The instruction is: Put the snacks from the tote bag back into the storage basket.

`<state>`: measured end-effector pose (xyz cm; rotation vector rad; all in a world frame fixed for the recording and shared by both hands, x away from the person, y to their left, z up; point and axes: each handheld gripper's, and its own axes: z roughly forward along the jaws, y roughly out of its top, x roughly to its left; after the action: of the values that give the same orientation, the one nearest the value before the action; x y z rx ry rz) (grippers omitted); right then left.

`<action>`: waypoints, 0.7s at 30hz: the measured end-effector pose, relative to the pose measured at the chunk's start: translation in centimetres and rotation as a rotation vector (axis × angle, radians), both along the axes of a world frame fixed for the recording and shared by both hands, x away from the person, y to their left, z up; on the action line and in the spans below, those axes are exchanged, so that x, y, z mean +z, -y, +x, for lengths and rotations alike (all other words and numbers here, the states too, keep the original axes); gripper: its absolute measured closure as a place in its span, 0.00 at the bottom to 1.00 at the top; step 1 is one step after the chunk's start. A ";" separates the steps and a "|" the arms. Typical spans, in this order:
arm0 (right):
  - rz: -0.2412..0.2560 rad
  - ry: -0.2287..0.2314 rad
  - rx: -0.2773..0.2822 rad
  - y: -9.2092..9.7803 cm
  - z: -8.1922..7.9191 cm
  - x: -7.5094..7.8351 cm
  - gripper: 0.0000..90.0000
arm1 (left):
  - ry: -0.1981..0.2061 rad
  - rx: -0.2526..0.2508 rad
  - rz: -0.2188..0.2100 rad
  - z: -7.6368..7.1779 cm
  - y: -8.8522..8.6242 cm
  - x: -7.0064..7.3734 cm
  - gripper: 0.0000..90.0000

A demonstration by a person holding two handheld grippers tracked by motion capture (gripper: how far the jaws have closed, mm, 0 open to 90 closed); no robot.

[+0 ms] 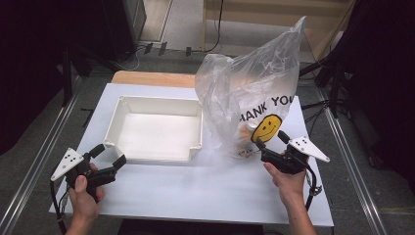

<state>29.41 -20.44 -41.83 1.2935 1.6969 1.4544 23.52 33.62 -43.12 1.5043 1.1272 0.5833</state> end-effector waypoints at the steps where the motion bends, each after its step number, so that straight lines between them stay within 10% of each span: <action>1: -0.008 0.000 0.004 -0.3 0.1 0.0 0.18 | -0.002 -0.003 0.000 0.1 0.2 0.0 0.05; 21: -0.030 -0.021 0.136 -1.1 -0.4 -1.0 0.82 | 0.002 -0.078 -0.003 0.7 3.7 1.7 0.05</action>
<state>29.06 -19.36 -42.82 1.2022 1.8449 1.4903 24.20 29.94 -41.41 1.5377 1.0627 0.5297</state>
